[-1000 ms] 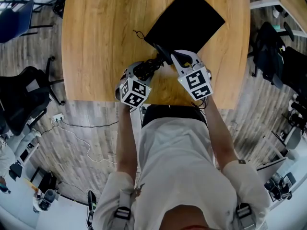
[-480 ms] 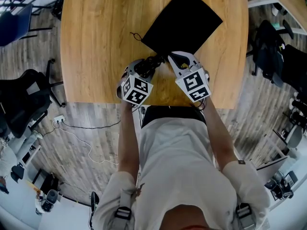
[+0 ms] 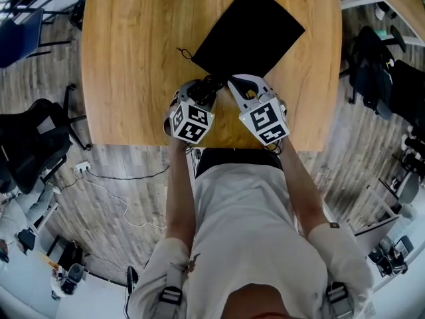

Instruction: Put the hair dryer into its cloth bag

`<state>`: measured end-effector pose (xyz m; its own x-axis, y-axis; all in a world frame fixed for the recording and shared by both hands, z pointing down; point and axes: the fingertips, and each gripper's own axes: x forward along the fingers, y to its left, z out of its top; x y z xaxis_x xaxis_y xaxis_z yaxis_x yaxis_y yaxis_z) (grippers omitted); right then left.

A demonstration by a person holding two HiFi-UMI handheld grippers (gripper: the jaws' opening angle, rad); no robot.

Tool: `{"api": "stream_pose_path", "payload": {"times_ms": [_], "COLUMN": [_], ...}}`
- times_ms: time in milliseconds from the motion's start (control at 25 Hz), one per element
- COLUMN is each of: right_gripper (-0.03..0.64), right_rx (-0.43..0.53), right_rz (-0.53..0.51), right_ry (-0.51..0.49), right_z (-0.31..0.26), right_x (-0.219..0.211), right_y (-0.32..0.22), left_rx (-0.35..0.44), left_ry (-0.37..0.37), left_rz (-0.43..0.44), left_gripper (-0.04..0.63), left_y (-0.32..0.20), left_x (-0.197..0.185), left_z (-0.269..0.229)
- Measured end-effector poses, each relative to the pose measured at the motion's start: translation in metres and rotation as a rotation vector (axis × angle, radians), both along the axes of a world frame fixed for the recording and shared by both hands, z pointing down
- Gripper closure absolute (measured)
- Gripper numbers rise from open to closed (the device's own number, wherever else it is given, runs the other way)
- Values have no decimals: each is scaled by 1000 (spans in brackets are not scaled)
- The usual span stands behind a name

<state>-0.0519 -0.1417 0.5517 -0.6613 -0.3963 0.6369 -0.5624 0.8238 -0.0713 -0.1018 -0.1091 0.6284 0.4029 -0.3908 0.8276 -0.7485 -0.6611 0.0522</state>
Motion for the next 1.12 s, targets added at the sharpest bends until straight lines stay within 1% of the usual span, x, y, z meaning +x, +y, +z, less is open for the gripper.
{"api": "stream_pose_path", "payload": {"times_ms": [720, 920, 1120], "right_gripper": [589, 589, 589], "right_rx": [-4, 4, -8], "right_rz": [-35, -48, -50], "right_ry": [-35, -34, -48], "right_z": [-7, -12, -14], "right_x": [-3, -4, -5], "right_y": [1, -1, 0], "left_rx": [4, 10, 19], "left_ry": [6, 11, 16], "left_rz": [-41, -41, -31], "left_gripper": [354, 354, 354], "left_y": [-34, -45, -53], "left_x": [24, 29, 36], "left_z": [3, 3, 4]}}
